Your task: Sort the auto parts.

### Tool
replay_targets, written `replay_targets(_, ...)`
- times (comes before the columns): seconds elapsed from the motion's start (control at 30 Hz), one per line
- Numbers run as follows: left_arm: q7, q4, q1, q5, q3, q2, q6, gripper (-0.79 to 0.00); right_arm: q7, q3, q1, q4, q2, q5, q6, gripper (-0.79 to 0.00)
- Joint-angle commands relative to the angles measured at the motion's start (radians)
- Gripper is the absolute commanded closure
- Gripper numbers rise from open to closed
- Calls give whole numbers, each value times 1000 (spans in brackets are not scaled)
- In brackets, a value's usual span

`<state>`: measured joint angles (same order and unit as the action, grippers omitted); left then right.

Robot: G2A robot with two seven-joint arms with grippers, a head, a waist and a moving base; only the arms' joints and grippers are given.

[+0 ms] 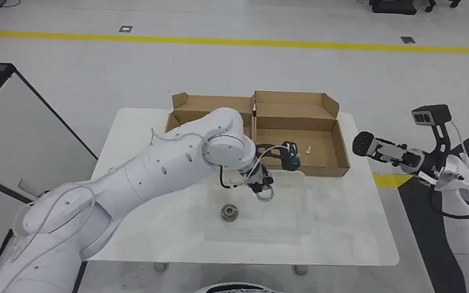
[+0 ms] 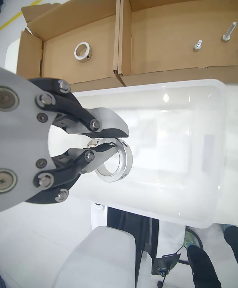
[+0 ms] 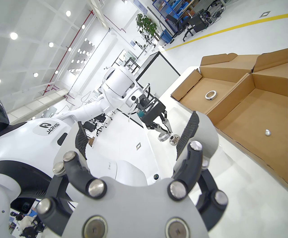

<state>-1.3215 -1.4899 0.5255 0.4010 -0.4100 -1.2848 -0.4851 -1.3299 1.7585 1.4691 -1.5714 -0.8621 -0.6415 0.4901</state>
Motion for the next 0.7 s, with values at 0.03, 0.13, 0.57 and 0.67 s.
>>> replay_targets(0.03,12,-56,33,2,-58,31,0,0,0,0,0,0,0,0,0,-785)
replay_targets(0.13,57,-91,73,-44,-125,57,2,0,0,0,0,0,0,0,0,-785)
replay_targets(0.57,275,-238,300,-280,-427,149,-46,0,0,0,0,0,0,0,0,-785)
replay_targets(0.67,328,-263,352,-371,-474,159,-86,0,0,0,0,0,0,0,0,-785)
